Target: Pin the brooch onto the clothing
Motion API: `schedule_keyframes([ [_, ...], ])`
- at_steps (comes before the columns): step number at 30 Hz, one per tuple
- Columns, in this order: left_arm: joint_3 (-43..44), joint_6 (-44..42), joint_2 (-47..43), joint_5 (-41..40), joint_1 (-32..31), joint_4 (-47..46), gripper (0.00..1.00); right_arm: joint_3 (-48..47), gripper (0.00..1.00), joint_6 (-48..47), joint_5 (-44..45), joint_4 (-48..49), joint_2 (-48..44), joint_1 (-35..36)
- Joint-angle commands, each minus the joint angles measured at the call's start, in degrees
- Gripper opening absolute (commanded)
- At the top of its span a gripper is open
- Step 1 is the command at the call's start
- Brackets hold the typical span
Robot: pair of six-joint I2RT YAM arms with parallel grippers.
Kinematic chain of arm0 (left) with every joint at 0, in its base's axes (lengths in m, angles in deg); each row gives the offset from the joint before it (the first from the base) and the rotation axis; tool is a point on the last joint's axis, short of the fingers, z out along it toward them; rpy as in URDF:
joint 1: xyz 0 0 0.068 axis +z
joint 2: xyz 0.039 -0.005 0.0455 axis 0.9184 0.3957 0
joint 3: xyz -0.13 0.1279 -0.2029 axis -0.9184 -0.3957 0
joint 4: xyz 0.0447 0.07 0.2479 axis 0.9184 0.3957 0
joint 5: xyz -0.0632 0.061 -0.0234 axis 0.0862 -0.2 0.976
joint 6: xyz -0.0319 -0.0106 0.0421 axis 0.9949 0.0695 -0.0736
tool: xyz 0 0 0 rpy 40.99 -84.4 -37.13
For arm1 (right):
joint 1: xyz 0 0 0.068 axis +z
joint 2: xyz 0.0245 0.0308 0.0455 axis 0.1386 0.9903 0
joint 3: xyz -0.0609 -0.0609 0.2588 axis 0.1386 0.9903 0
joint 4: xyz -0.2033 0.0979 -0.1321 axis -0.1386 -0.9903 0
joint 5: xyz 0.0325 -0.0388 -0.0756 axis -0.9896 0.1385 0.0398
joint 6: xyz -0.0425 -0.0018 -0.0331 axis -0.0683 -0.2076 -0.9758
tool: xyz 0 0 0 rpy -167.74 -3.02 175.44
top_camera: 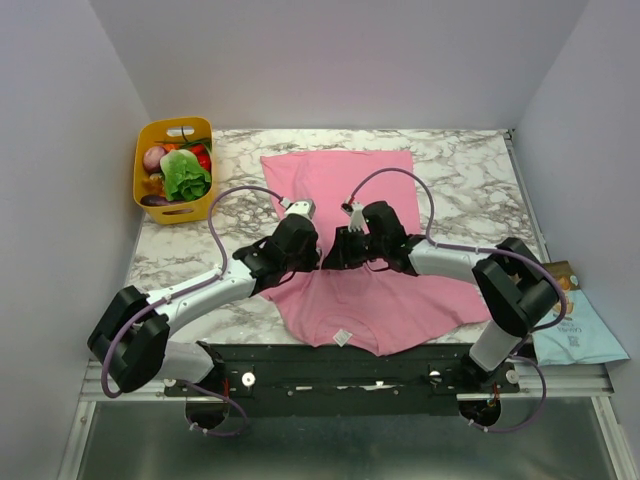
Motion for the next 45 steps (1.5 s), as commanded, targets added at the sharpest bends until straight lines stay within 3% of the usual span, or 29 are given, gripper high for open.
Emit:
schedule_keyframes([
  [1, -0.9, -0.8, -1.8, 2.2, 0.2, -2.3, 0.00, -1.6, 0.31, 0.5, -1.1, 2.5, 1.2, 0.7],
  [5, -1.5, -0.7, -2.3, 2.4, 0.3, -2.7, 0.00, -2.1, 0.15, 0.3, -1.4, 2.2, 1.9, 0.8],
  [8, -2.0, -0.5, -2.8, 2.7, 0.5, -3.4, 0.00, -2.4, 0.10, 0.0, -1.3, 1.7, 2.2, 1.0],
  [20, -3.2, -0.1, -4.9, 5.1, 1.9, -5.4, 0.00, -3.2, 0.04, -1.3, -1.6, -0.1, 3.3, 1.8],
  [39, -4.4, 0.3, -6.3, 8.5, 3.7, -8.7, 0.00, -3.7, 0.03, -3.0, -0.9, -2.9, 3.4, 2.9],
  [43, -5.0, 0.0, -6.9, 8.3, 4.5, -8.4, 0.00, -3.0, 0.09, -4.0, 1.1, -4.6, -0.3, 2.9],
  [45, -5.4, -0.1, -7.1, 8.7, 4.9, -8.4, 0.00, -2.3, 0.20, -4.6, 2.5, -5.7, -3.4, 2.8],
])
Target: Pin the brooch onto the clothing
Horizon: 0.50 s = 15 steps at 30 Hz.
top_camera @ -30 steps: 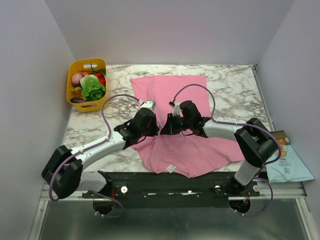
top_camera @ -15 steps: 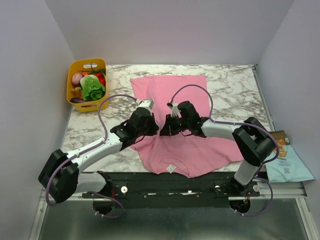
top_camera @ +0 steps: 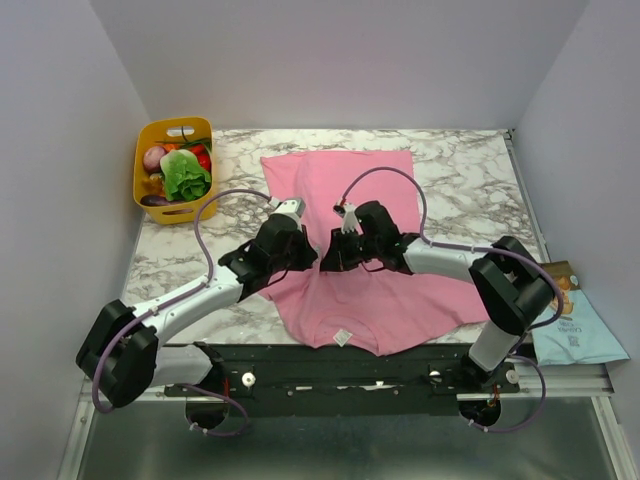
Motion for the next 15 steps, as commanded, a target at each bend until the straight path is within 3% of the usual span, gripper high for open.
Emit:
schedule_keyframes([
  [1, -1.0, -0.3, -2.2, 2.0, 1.2, -3.6, 0.00, 0.7, 0.24, -2.3, 3.0, -3.8, -6.2, 1.0],
  [2, -1.3, -0.4, -2.1, 2.0, 1.3, -3.6, 0.00, 1.4, 0.36, -2.5, 3.3, -4.4, -7.3, 1.0],
  [9, -2.1, -1.7, -2.5, 4.0, 2.2, -4.3, 0.00, 6.2, 0.84, -4.7, 7.9, -4.3, -15.7, 0.9],
  [11, -2.5, -1.9, -2.7, 4.1, 2.3, -4.3, 0.00, 7.9, 0.94, -6.0, 8.5, -3.3, -18.5, 0.7],
  [15, -2.9, -2.8, -3.5, 4.7, 2.7, -4.4, 0.00, 10.6, 0.96, -10.3, 10.5, 0.0, -23.5, 0.5],
])
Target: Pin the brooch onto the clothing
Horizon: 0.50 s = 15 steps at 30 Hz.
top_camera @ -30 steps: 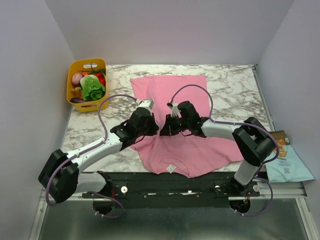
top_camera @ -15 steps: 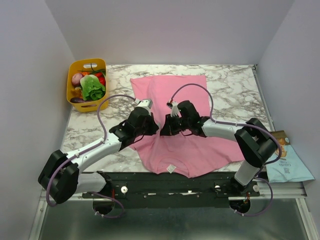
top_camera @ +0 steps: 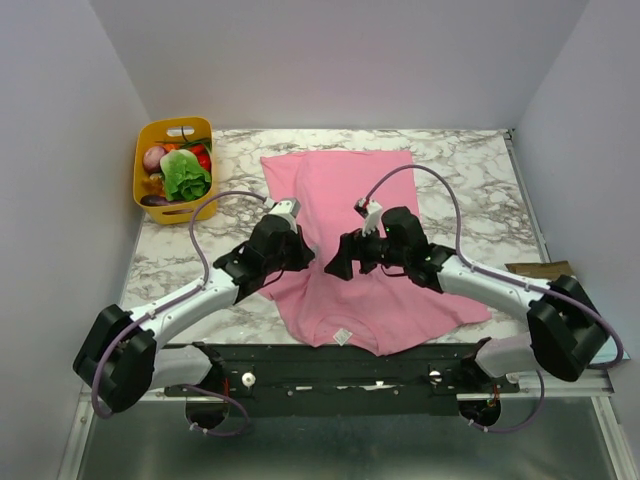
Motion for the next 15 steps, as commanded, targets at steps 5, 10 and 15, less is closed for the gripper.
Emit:
schedule_keyframes([
  [5, -1.1, -2.8, -3.4, 3.0, 0.6, -2.2, 0.00, 7.5, 0.96, -14.4, -1.1, 12.0, -7.7, -0.6],
  [10, -1.0, -3.3, -5.0, 2.6, 0.6, -2.0, 0.00, 8.4, 0.95, -16.8, -5.2, 14.2, -10.3, -0.7],
  [15, -3.3, -3.7, -8.2, 3.8, 0.6, -5.2, 0.00, 8.2, 0.96, -18.8, -10.4, 14.8, -10.6, -1.4],
])
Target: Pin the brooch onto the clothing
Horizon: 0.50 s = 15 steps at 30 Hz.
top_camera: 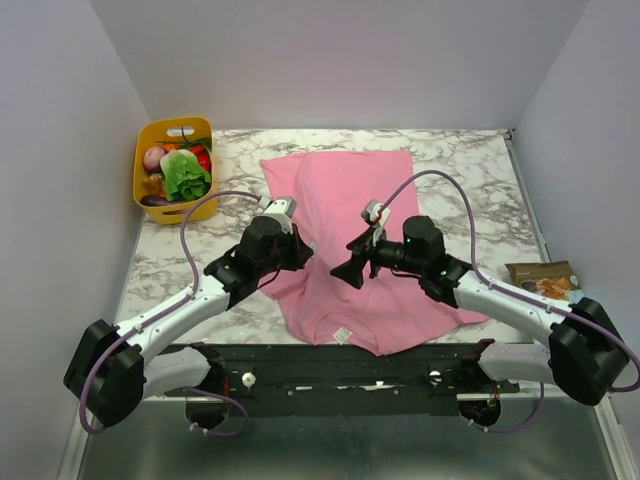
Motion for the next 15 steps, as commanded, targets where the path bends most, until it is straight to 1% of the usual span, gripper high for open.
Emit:
schedule_keyframes([
  [1, -2.9, -1.5, -5.2, 2.5, 0.2, -5.4, 0.00, -0.3, 0.96, -4.9, -6.9, 3.7, -0.7, -1.1],
  [4, -4.4, -2.5, -7.5, 3.0, 0.3, -7.0, 0.00, -0.8, 0.96, -7.2, -10.6, 3.7, 0.8, -2.1],
  [6, -5.1, -3.6, -8.2, 4.1, 0.2, -7.4, 0.00, -0.2, 0.95, -9.2, -14.0, 6.4, 1.8, -2.7],
  [7, -5.1, -4.0, -8.5, 4.7, 0.2, -7.4, 0.00, 0.2, 0.95, -8.9, -15.2, 8.0, 2.3, -3.5],
  [8, -5.1, -4.3, -8.6, 5.3, 0.3, -7.5, 0.00, 1.4, 0.95, -8.4, -17.2, 12.8, 2.6, -4.2],
  [9, -5.1, -4.8, -8.5, 5.9, 0.3, -7.4, 0.00, 1.7, 0.95, -7.5, -20.8, 14.9, 3.9, -4.9],
  [11, -5.1, -5.4, -8.6, 7.9, 0.2, -7.8, 0.00, 1.6, 0.95, -4.6, -24.4, 19.8, 5.5, -6.5],
  [12, -5.3, -5.6, -8.6, 8.6, 0.3, -7.8, 0.00, 1.1, 0.94, -3.7, -27.6, 20.8, 6.6, -7.0],
  [15, -6.4, -6.0, -8.9, 10.4, 0.2, -9.1, 0.00, -1.3, 0.93, -2.9, -32.6, 22.9, 10.1, -7.4],
])
